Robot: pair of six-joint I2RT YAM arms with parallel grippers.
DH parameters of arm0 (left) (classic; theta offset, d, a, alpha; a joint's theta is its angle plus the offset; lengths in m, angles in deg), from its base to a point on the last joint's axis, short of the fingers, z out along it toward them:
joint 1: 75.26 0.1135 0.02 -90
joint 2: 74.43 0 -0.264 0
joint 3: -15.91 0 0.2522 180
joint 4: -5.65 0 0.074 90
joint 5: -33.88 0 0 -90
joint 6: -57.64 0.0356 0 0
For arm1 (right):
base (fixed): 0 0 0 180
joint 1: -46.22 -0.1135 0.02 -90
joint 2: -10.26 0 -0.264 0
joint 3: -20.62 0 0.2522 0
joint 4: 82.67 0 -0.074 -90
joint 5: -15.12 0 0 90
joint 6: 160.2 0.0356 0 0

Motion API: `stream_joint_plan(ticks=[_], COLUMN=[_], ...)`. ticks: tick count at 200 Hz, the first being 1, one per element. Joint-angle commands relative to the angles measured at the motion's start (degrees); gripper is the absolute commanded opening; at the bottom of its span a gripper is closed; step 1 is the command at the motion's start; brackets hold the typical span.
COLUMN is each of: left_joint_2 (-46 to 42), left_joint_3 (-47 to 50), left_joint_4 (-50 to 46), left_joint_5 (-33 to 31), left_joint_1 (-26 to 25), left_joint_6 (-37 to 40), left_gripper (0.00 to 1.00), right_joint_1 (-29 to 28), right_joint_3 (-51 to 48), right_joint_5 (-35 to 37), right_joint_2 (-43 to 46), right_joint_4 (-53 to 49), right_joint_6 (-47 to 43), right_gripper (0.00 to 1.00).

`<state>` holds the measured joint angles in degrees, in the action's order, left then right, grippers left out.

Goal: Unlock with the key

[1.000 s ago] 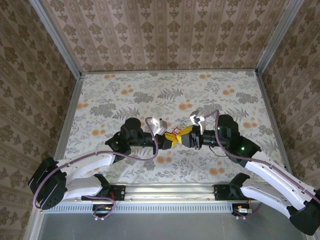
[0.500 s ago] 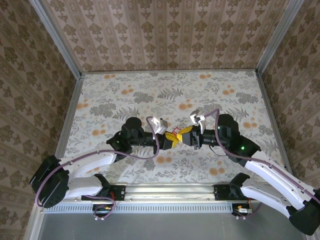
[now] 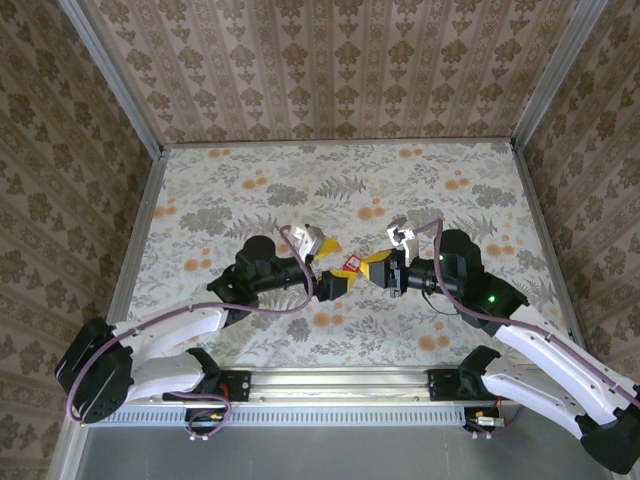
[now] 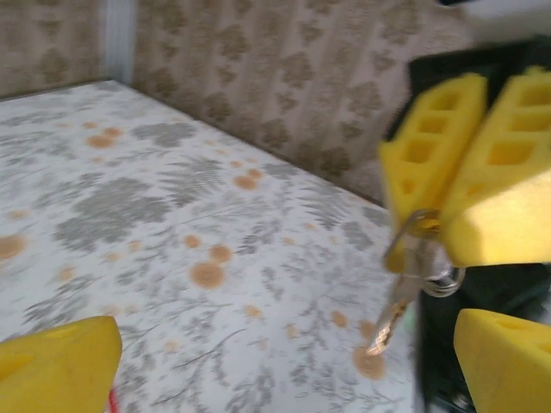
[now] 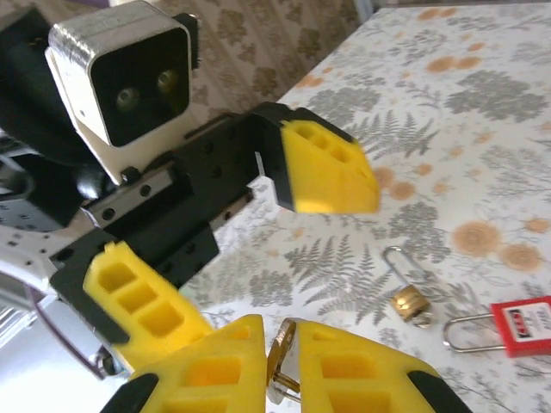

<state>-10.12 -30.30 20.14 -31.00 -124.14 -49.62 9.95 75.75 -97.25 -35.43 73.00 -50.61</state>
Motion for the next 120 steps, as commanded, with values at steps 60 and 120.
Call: stream_joint_plan(ticks=[60,120], left_joint_2=[4.5,29.7], left_joint_3=[-9.1,-33.6], left_joint_4=[-24.1,-55.1], left_joint_5=[-22.0,-31.2], left_joint_1=[3.4,-0.1], left_joint_6=[1.4,4.7], left_gripper=[0.84,0.49], right_joint_1=[1.3,1.6], right_joint_3=[0.7,-5.0], right_joint_5=[11.0,14.5], right_joint_2=[3.6,9.0], right_joint_4=[-5.5,-3.5], right_joint_6=[-1.9,2.3], right_gripper=[0.0,0.0])
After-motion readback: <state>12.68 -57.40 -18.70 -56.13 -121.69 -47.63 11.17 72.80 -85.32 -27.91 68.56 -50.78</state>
